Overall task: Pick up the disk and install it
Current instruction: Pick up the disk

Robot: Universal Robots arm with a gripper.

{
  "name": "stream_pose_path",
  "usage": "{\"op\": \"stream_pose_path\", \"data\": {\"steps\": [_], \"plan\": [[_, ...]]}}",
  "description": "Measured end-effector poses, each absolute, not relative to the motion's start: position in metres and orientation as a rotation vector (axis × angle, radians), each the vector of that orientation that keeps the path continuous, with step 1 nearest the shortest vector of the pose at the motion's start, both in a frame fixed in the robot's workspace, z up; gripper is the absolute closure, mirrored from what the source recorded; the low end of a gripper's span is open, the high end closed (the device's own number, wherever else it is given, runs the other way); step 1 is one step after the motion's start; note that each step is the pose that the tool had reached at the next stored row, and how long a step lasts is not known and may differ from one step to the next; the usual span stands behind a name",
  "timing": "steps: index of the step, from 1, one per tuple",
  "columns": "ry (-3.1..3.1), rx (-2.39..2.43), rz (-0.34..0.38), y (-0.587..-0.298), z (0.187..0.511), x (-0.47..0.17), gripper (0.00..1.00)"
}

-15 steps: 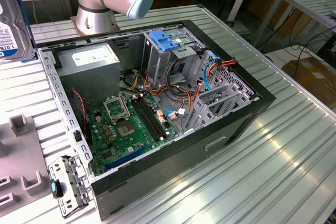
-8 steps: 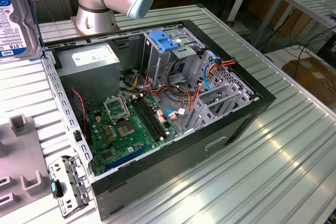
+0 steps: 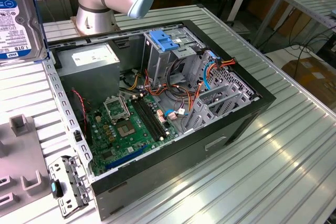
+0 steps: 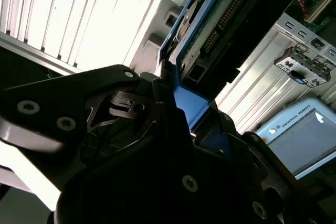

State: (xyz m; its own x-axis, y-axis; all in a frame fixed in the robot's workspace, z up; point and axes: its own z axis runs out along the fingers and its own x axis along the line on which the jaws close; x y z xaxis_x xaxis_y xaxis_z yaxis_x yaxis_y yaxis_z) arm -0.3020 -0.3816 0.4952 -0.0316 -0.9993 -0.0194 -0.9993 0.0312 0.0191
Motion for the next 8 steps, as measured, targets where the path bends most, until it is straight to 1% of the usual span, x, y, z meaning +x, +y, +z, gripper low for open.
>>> {"op": "stream_pose_path", "data": {"steps": [8], "plan": [[2.255,-2.186,0.043,-0.394,0.495,-0.299,0.63]]}}
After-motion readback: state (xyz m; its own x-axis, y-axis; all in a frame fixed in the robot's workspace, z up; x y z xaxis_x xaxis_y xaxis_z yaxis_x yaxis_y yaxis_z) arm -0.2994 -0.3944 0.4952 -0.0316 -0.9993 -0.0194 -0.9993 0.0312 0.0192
